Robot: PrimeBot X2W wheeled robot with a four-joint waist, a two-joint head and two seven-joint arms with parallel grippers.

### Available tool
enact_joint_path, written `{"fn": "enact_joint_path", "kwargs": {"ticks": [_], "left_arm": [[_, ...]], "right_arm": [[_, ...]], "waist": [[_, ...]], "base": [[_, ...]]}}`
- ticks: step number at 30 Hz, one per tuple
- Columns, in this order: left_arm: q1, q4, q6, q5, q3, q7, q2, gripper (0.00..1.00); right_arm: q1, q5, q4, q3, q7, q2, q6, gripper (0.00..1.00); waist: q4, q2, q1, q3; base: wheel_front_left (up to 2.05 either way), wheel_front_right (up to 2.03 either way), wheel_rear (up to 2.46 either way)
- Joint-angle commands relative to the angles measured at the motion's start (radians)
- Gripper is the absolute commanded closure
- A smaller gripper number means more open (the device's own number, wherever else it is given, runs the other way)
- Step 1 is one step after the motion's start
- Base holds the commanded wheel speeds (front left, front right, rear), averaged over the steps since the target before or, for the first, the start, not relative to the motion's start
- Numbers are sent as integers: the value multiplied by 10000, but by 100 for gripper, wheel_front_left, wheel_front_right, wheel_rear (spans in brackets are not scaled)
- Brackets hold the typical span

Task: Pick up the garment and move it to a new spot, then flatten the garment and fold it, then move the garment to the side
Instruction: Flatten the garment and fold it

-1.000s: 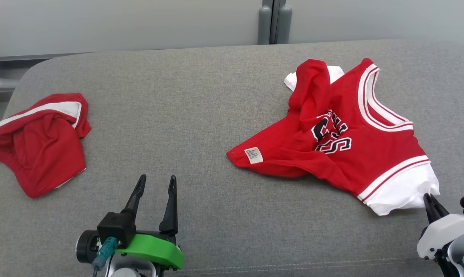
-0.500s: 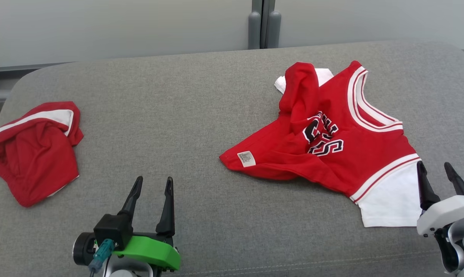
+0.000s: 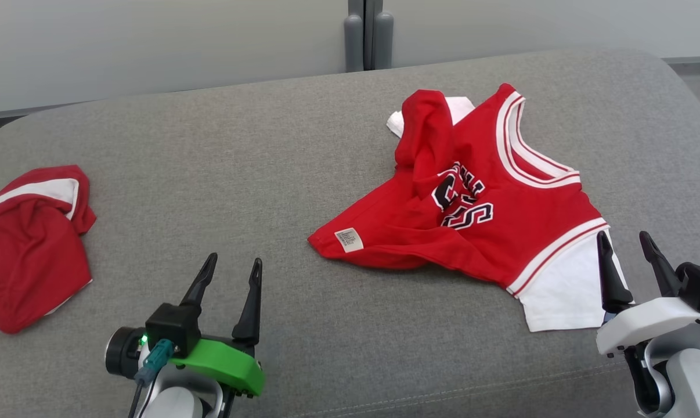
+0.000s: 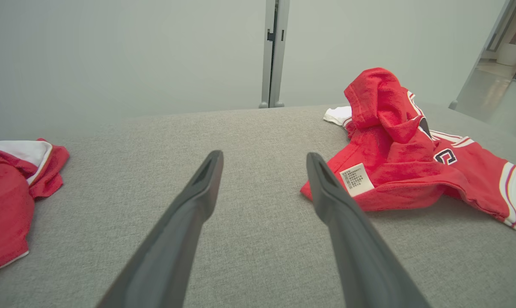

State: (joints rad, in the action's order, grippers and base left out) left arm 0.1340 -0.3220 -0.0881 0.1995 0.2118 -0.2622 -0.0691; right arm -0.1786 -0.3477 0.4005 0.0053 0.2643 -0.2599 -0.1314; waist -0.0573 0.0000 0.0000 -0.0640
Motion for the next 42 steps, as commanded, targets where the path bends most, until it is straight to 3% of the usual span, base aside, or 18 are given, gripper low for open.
{"fn": "enact_joint_path", "kwargs": {"ticks": [1,11,21,33,42], "left_arm": [[294,-153,-147,9,106,-15,-126,0],[1879,-2002,-412,484,878,-15,-698,0],[3614,-3972,-420,2023,3060,-13,-1399,0],[4805,-5434,-421,3519,4717,-15,-1820,0],[5025,-6062,-422,4188,5378,-15,-1896,0]], "right_arm": [[154,90,-94,-21,22,56,13,0],[-123,155,-95,105,23,240,13,0],[-464,83,94,396,23,335,15,0],[-726,-5,307,527,22,354,13,0],[-752,-42,364,589,22,355,13,0]], "waist": [[-187,0,0,-101],[-738,0,0,-478],[-1345,0,0,-930],[-1985,0,0,-1236],[-2165,0,0,-1256]], "base": [[0,0,0],[0,0,0],[0,0,0],[0,0,0],[0,0,0]]}}
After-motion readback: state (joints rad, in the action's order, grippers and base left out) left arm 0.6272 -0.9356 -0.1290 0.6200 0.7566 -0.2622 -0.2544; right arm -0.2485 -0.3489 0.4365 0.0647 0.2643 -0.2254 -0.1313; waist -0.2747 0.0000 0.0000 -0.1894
